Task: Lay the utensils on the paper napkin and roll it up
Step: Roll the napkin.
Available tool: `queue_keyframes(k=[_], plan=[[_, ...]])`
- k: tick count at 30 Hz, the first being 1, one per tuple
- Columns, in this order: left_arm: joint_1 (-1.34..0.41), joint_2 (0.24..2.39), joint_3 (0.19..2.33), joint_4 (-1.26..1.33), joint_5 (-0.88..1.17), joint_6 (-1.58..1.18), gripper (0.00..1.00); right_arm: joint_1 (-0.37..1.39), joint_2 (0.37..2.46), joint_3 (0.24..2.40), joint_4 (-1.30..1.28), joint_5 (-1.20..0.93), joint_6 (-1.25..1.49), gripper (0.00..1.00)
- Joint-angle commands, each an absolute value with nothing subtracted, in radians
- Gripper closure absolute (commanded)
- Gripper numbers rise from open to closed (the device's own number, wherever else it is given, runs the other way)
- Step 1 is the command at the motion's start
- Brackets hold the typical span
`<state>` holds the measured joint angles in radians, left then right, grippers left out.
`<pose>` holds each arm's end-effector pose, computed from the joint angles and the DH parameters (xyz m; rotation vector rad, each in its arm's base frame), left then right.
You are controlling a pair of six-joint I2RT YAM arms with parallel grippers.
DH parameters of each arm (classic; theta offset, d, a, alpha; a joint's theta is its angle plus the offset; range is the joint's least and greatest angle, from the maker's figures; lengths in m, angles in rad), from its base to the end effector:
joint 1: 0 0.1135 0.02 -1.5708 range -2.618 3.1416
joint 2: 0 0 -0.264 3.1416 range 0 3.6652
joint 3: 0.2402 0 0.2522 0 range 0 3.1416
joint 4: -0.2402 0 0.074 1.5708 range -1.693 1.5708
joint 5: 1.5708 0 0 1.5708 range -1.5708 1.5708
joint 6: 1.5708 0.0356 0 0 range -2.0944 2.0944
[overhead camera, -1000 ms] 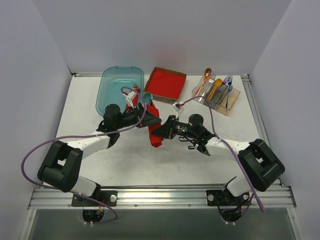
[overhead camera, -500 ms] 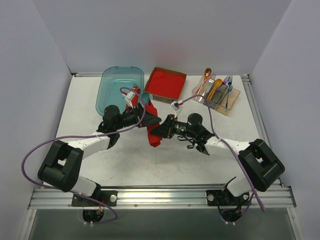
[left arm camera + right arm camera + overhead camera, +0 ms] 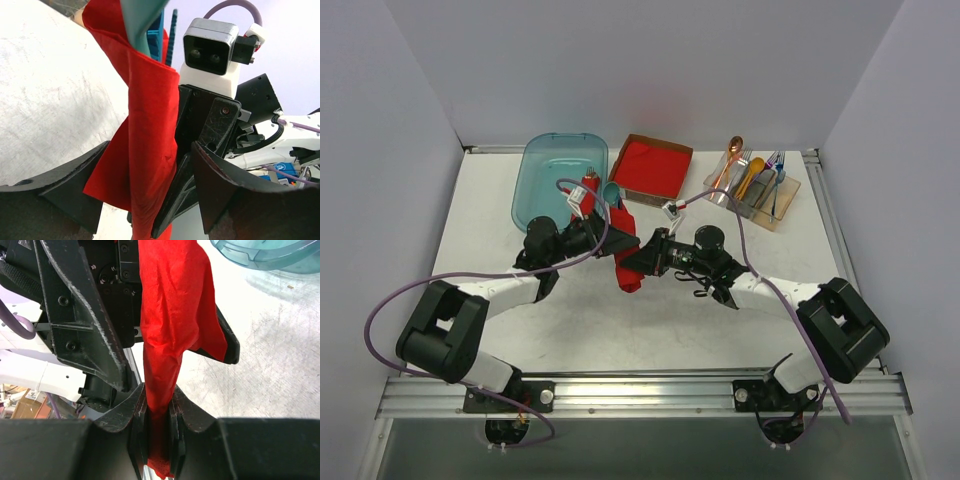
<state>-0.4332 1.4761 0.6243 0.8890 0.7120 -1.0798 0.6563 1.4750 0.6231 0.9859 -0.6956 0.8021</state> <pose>0.2647 -0.1481 0.2353 0.0823 1.8259 -1.6759 0.2251 0.2021 0.2450 -0.5388 1.6249 1.6326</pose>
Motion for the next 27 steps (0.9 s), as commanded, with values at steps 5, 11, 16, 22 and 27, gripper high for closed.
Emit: queue_keyframes(k=[5, 11, 16, 22, 27], plan=[[-0.437, 1.476, 0.588, 1.017, 0.693, -1.114, 0.32, 0.663, 1.431, 0.672, 1.051, -0.684, 0.784, 1.0], [-0.437, 1.47, 0.574, 1.04, 0.657, -1.126, 0.5, 0.664, 1.437, 0.669, 1.048, -0.681, 0.779, 1.0], [-0.437, 1.468, 0.583, 1.031, 0.649, -1.121, 0.48, 0.669, 1.443, 0.666, 1.048, -0.673, 0.776, 1.0], [-0.437, 1.489, 0.607, 1.031, 0.67, -1.121, 0.48, 0.686, 1.453, 0.676, 1.019, -0.65, 0.758, 1.0], [-0.437, 1.522, 0.604, 1.075, 0.68, -1.147, 0.7, 0.693, 1.45, 0.676, 1.017, -0.641, 0.755, 1.0]])
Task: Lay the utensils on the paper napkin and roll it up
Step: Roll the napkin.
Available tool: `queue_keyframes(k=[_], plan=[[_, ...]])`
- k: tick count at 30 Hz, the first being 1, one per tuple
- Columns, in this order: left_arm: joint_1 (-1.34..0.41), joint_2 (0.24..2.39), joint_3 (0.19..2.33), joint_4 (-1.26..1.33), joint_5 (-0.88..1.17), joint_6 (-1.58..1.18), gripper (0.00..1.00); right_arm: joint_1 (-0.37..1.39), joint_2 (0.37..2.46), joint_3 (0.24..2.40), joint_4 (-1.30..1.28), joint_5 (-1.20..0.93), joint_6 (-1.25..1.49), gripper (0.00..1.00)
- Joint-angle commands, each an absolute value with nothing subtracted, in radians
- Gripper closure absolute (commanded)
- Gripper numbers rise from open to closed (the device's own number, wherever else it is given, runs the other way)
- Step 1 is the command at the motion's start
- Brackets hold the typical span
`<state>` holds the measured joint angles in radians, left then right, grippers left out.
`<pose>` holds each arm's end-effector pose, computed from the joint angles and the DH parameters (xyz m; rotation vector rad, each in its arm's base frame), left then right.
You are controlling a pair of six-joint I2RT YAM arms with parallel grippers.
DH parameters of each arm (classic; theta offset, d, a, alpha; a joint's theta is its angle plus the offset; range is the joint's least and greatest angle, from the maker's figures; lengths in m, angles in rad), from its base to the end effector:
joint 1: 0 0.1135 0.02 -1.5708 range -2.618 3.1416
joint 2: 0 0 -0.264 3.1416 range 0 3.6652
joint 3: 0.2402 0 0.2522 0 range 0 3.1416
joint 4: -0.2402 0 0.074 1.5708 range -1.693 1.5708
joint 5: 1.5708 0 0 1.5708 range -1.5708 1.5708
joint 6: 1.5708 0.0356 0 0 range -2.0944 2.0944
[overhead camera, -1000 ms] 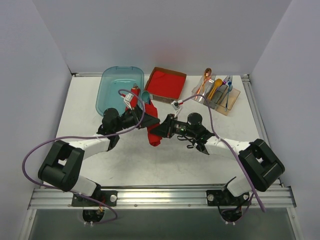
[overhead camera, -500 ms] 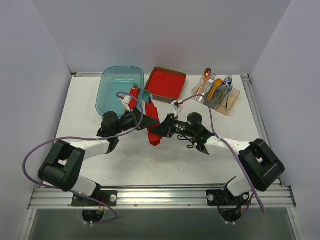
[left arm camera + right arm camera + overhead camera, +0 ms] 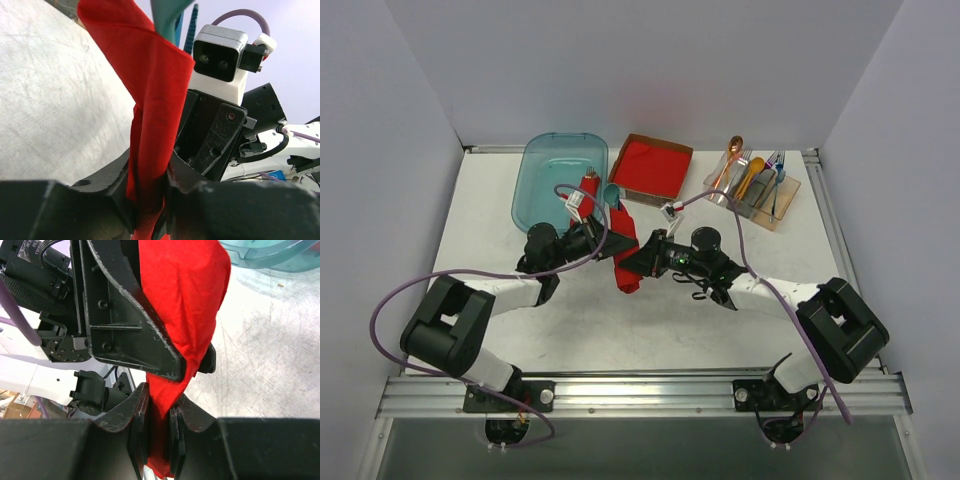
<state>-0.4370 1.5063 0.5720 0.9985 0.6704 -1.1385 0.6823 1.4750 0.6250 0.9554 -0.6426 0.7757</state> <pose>0.2611 -0.1464 0.2222 0.0089 1.8055 -1.6951 0.2220 0.2079 0.2426 -0.5218 1.6427 1.5980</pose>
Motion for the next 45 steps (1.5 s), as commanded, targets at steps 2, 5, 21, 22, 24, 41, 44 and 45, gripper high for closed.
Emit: queue_keyframes(k=[2, 5, 21, 22, 24, 41, 44, 45], plan=[[-0.437, 1.523, 0.603, 1.083, 0.681, -1.146, 0.76, 0.693, 1.447, 0.678, 1.005, -0.634, 0.747, 1.0], [-0.436, 1.525, 0.609, 1.071, 0.69, -1.138, 0.87, 0.693, 1.442, 0.678, 0.994, -0.632, 0.739, 1.0], [-0.35, 1.572, 0.699, 0.993, 0.862, -1.152, 0.97, 0.65, 1.442, 0.704, 0.931, -0.63, 0.732, 0.42], [-0.336, 1.571, 0.722, 0.959, 0.87, -1.143, 0.98, 0.634, 1.439, 0.71, 0.917, -0.634, 0.723, 0.39], [-0.321, 1.566, 0.751, 0.895, 0.885, -1.096, 0.98, 0.615, 1.434, 0.719, 0.888, -0.638, 0.719, 0.34], [-0.158, 1.698, 1.258, 0.002, 0.885, -0.632, 0.98, 0.531, 1.402, 0.766, 0.749, -0.637, 0.67, 0.3], [-0.127, 1.748, 1.368, -0.15, 0.882, -0.542, 0.98, 0.531, 1.405, 0.729, 0.81, -0.638, 0.716, 0.31], [-0.121, 1.759, 1.397, -0.199, 0.879, -0.499, 0.98, 0.532, 1.405, 0.715, 0.824, -0.638, 0.721, 0.31]])
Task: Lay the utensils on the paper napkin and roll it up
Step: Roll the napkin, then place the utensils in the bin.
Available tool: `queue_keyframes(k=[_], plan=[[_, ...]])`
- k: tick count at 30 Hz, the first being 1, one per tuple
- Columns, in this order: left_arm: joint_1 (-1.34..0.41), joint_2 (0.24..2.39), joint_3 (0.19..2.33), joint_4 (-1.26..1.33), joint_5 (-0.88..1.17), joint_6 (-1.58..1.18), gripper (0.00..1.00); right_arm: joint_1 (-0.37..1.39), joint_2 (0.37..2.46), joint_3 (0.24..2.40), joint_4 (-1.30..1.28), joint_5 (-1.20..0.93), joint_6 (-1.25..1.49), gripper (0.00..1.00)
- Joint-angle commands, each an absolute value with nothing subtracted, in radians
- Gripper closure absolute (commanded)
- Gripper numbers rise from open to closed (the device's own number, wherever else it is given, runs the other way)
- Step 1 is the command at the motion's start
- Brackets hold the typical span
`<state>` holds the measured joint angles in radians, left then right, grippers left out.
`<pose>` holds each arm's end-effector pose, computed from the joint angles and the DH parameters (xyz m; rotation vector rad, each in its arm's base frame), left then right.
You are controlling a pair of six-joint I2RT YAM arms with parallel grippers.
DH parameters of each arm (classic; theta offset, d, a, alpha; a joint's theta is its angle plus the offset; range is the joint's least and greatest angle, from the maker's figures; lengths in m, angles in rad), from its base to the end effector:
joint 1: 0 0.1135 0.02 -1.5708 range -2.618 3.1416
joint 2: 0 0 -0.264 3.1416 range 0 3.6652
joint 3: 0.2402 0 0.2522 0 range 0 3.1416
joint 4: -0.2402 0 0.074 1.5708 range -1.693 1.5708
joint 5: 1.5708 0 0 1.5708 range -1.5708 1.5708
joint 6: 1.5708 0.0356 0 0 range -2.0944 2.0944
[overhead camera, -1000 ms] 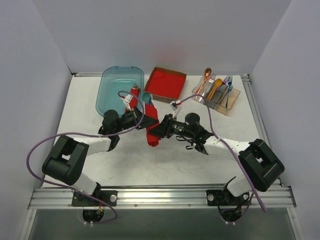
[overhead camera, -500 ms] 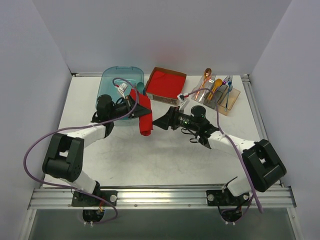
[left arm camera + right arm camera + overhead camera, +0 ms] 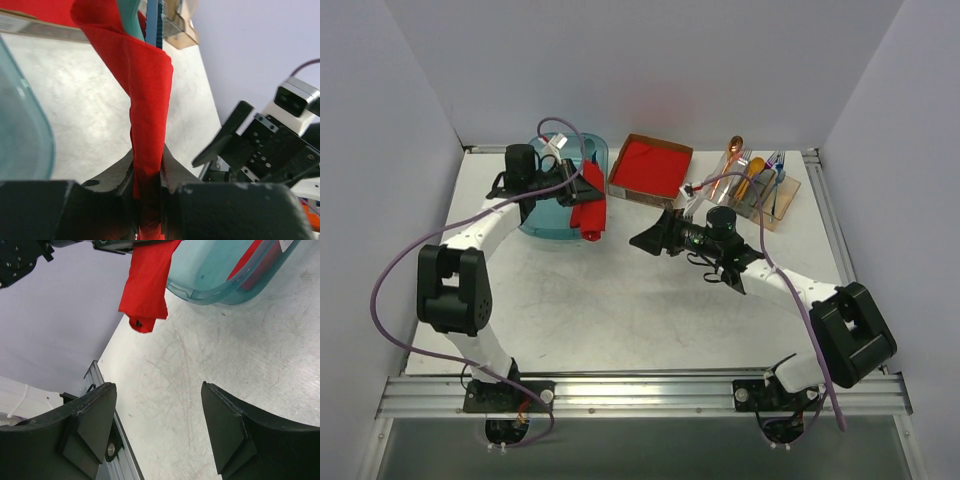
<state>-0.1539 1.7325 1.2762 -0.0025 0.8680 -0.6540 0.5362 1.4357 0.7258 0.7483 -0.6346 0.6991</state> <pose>0.3870 -0.0875 0.2770 0.0646 2.1278 -1.3715 0.2574 0.1775 0.2649 -0.4248 1.6817 1.4274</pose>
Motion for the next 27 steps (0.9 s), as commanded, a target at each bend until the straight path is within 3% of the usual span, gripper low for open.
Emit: queue_keyframes(k=[1, 9, 17, 27], plan=[[-0.114, 1.77, 1.42, -0.215, 0.877, -0.483, 0.98, 0.535, 1.399, 0.71, 0.822, -0.638, 0.724, 0.32], [-0.066, 1.974, 1.75, -0.547, 0.782, -0.267, 0.98, 0.58, 1.367, 0.707, 0.779, -0.598, 0.704, 0.33], [-0.015, 2.109, 1.9, -0.577, 0.733, -0.244, 0.98, 0.592, 1.339, 0.692, 0.802, -0.603, 0.71, 0.33], [-0.006, 2.301, 2.187, -0.796, 0.661, -0.114, 0.98, 0.591, 1.345, 0.681, 0.825, -0.614, 0.724, 0.33]])
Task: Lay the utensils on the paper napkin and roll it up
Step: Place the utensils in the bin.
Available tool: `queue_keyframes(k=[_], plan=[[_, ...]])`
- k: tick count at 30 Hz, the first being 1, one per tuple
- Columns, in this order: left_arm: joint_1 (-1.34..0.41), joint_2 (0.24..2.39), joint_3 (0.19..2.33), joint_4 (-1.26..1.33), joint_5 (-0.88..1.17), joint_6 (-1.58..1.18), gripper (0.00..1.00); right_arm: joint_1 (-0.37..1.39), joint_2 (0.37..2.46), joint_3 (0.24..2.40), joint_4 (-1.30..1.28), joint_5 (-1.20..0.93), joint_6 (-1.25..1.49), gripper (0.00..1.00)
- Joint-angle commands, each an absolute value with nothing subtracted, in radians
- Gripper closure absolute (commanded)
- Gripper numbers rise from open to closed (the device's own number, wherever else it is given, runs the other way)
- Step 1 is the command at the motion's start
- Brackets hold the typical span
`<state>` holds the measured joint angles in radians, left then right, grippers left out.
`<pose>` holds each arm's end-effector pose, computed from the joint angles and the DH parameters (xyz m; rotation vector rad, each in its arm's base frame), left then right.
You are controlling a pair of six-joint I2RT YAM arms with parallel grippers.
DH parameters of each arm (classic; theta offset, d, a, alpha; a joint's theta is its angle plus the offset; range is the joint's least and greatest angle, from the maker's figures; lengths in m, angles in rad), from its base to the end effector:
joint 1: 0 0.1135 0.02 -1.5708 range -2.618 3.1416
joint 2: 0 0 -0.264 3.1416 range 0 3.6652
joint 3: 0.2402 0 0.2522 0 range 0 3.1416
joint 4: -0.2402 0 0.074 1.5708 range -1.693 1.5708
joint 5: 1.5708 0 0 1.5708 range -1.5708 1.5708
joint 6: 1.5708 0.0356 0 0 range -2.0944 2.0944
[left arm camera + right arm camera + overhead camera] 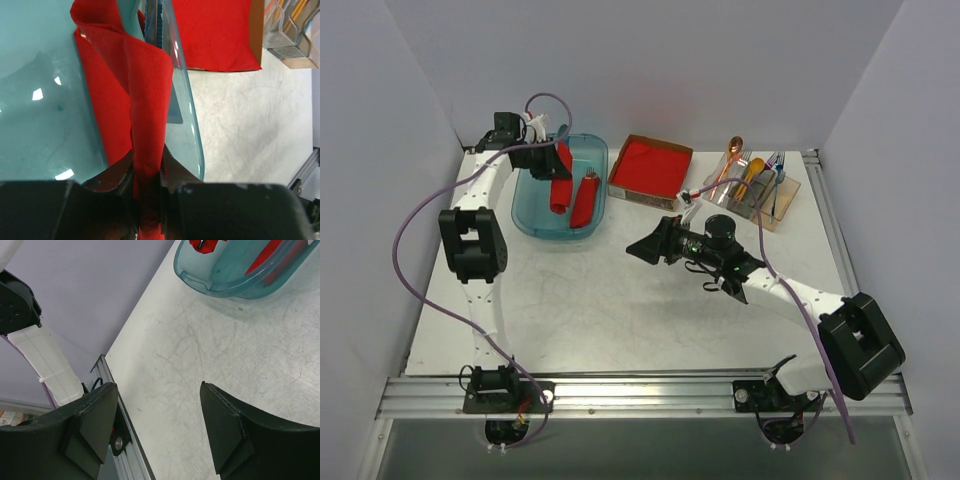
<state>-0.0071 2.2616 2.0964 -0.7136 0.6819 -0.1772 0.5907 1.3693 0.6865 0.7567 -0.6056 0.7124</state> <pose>0.5044 -0.0260 0.2576 0.1006 2.3832 -0.9144 0.2363 0.1828 0.2718 -0.4450 1.6485 1.4588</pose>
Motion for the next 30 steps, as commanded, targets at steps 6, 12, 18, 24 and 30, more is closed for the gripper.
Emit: queue_keyframes(k=[6, 12, 18, 24, 30], plan=[[-0.006, 2.355, 2.197, -0.755, 0.643, -0.103, 0.97, 0.592, 1.358, 0.68, 0.83, -0.615, 0.724, 0.33], [-0.006, 2.399, 2.203, -0.75, 0.658, -0.104, 0.98, 0.591, 1.37, 0.68, 0.839, -0.617, 0.726, 0.34], [-0.006, 2.427, 2.2, -0.762, 0.623, -0.091, 0.98, 0.591, 1.379, 0.678, 0.851, -0.623, 0.73, 0.34], [-0.011, 2.444, 2.166, -0.729, 0.578, -0.084, 0.98, 0.592, 1.384, 0.673, 0.864, -0.629, 0.735, 0.34], [-0.012, 2.473, 2.172, -0.692, 0.575, -0.089, 0.98, 0.592, 1.385, 0.669, 0.874, -0.634, 0.741, 0.34]])
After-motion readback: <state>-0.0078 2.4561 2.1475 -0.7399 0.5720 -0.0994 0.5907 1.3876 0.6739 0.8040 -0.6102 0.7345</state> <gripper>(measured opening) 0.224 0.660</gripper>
